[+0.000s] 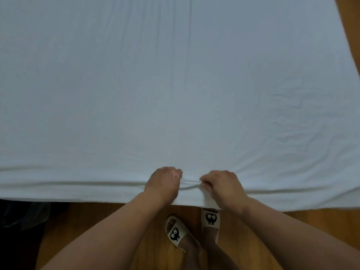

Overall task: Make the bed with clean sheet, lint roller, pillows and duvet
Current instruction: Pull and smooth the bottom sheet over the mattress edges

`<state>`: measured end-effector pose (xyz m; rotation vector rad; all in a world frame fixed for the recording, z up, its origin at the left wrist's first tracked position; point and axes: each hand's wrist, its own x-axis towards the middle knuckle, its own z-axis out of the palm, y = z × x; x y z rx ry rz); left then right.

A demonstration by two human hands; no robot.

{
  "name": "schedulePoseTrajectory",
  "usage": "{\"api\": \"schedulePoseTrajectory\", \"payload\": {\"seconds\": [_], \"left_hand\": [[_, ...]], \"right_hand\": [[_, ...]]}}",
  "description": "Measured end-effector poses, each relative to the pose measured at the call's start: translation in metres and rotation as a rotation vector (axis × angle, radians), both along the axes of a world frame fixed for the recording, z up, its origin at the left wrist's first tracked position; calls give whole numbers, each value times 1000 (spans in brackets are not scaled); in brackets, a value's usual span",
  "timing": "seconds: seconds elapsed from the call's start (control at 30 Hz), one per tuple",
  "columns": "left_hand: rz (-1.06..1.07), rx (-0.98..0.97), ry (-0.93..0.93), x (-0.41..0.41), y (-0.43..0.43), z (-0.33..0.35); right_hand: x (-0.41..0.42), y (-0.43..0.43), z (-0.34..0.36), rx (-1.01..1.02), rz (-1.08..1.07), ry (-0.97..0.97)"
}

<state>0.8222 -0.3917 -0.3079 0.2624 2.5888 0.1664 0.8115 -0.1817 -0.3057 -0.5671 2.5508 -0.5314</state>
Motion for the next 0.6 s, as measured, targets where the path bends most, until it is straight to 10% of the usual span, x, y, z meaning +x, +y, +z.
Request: {"api": "schedulePoseTrajectory", "payload": {"seconds": [0.33, 0.6], "left_hand": [[14, 280, 168, 18, -72, 1], [45, 41, 290, 17, -219, 1]], "right_hand": [[14, -46, -2, 14, 16, 76], [8, -189, -12, -76, 26, 169]]}}
